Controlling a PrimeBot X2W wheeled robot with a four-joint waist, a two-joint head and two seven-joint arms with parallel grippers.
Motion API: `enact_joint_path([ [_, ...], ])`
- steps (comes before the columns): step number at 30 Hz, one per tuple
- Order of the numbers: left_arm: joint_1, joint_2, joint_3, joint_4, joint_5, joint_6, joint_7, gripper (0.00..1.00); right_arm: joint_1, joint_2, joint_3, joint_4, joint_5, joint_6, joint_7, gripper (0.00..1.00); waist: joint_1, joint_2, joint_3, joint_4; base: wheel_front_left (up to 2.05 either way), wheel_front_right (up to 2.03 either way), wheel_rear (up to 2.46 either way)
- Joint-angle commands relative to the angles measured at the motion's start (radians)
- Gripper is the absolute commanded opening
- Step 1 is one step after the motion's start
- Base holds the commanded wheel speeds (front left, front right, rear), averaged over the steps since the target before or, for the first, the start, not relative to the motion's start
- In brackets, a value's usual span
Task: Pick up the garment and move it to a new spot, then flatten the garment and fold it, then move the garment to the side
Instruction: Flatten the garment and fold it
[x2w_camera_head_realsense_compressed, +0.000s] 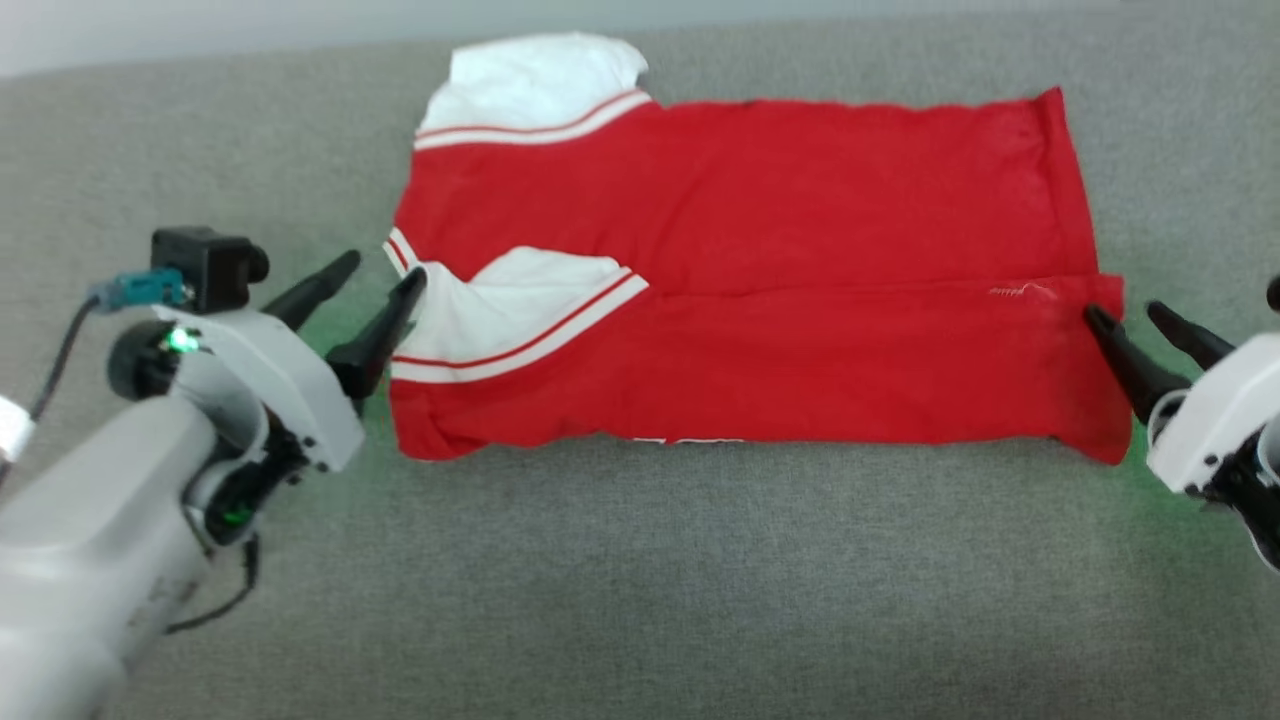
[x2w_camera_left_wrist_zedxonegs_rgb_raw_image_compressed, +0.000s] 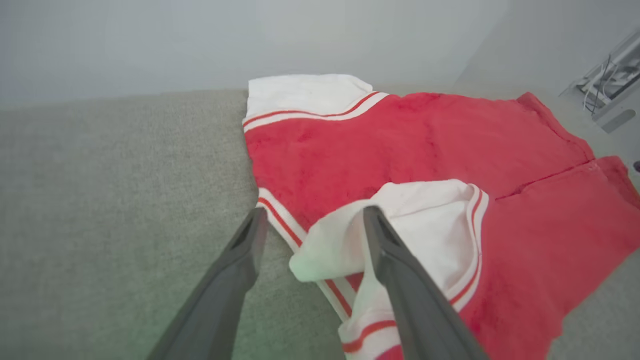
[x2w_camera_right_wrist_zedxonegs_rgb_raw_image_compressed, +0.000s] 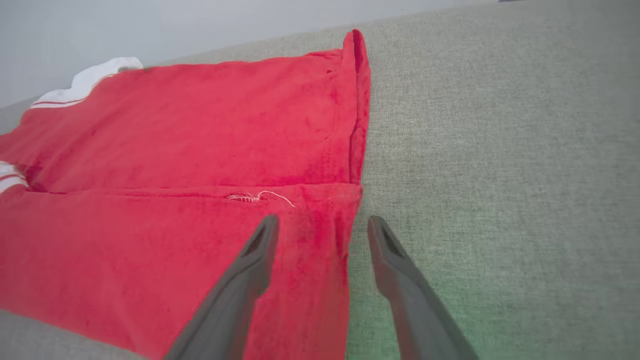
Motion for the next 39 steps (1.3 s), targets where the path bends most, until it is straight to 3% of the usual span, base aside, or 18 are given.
enact_joint_path([
  [1,-0.020,0.019,-0.015,-0.001,0.012,0.002,0.018,1.00,0.021,-0.007,0.001,-0.006,0.005,-0.001,-0.015,1.00,0.0001,0.0000,-0.052,0.015,0.00,0.00,0.00],
  [6,-0.074,0.075,-0.068,-0.026,0.012,0.008,0.187,1.00,0.079,-0.030,-0.015,-0.034,0.022,-0.001,-0.040,1.00,0.0001,0.0000,-0.119,0.031,0.00,0.00,0.00],
  [12,-0.066,0.107,-0.100,-0.145,-0.151,0.078,0.552,1.00,0.121,-0.035,-0.029,-0.081,0.026,-0.001,-0.026,1.00,0.0001,0.0000,-0.149,0.029,0.00,0.00,0.00],
  [16,-0.059,0.133,-0.125,-0.227,-0.210,0.133,0.704,1.00,0.122,-0.021,-0.031,-0.117,0.016,-0.001,-0.014,1.00,0.0001,0.0000,-0.131,0.005,0.00,0.00,0.00],
  [21,-0.046,0.126,-0.130,-0.228,-0.257,0.170,0.768,1.00,0.124,-0.009,-0.039,-0.152,0.001,-0.001,-0.006,1.00,0.0001,0.0000,-0.091,-0.037,0.00,0.00,0.00],
  [30,-0.002,0.090,-0.110,-0.098,-0.336,0.125,0.778,1.00,0.135,0.017,-0.059,-0.199,-0.020,-0.001,0.002,1.00,0.0001,0.0000,-0.032,-0.101,0.00,0.00,0.00],
  [31,0.002,0.085,-0.108,-0.081,-0.341,0.119,0.776,0.97,0.136,0.018,-0.061,-0.203,-0.021,-0.001,0.004,1.00,0.0001,0.0000,-0.029,-0.104,0.00,0.00,0.00],
  [32,0.007,0.078,-0.107,-0.067,-0.348,0.113,0.775,0.85,0.136,0.018,-0.064,-0.207,-0.022,-0.001,0.006,1.00,0.0001,0.0000,-0.027,-0.106,0.00,0.00,0.00],
  [34,0.015,0.065,-0.106,-0.041,-0.358,0.099,0.779,0.16,0.140,0.018,-0.068,-0.213,-0.025,-0.001,0.012,1.00,0.0001,0.0000,-0.024,-0.108,0.00,0.00,0.00],
  [35,0.019,0.059,-0.107,-0.033,-0.362,0.091,0.783,0.00,0.142,0.017,-0.069,-0.216,-0.028,-0.001,0.018,1.00,0.0001,0.0000,-0.024,-0.108,0.00,0.00,0.00],
  [39,0.021,0.039,-0.107,-0.022,-0.362,0.060,0.777,0.00,0.131,-0.006,-0.046,-0.242,-0.043,-0.001,0.057,1.00,0.0001,0.0000,-0.026,-0.099,0.00,0.00,0.00],
])
